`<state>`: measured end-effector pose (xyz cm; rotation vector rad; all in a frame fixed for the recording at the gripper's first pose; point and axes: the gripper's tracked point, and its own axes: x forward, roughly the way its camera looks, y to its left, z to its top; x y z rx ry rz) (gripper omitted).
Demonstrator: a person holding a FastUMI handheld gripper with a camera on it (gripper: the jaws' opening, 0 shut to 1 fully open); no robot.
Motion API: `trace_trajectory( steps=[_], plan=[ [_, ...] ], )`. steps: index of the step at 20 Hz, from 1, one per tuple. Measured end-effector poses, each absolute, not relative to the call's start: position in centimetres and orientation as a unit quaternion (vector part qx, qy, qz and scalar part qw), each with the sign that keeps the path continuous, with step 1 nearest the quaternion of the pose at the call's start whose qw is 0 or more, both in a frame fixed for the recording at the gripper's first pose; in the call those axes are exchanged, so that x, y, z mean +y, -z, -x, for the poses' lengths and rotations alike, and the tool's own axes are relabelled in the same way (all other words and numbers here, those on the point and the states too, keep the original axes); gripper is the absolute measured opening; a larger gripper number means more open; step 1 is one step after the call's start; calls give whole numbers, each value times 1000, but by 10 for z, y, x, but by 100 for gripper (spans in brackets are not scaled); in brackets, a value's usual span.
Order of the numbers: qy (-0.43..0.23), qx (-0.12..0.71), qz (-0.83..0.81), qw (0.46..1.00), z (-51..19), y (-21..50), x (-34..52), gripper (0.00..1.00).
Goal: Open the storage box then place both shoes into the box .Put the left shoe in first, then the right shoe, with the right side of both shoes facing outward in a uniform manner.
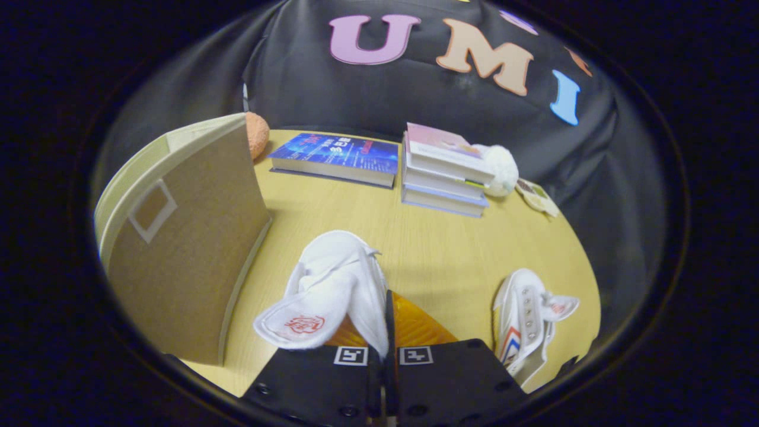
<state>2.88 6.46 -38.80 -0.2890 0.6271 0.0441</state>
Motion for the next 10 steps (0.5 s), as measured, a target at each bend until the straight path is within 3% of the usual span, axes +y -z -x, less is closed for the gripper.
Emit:
trace_trajectory(
  steps=[10],
  plan=[
    [59, 184, 157, 969, -33, 216, 93, 5]
  ],
)
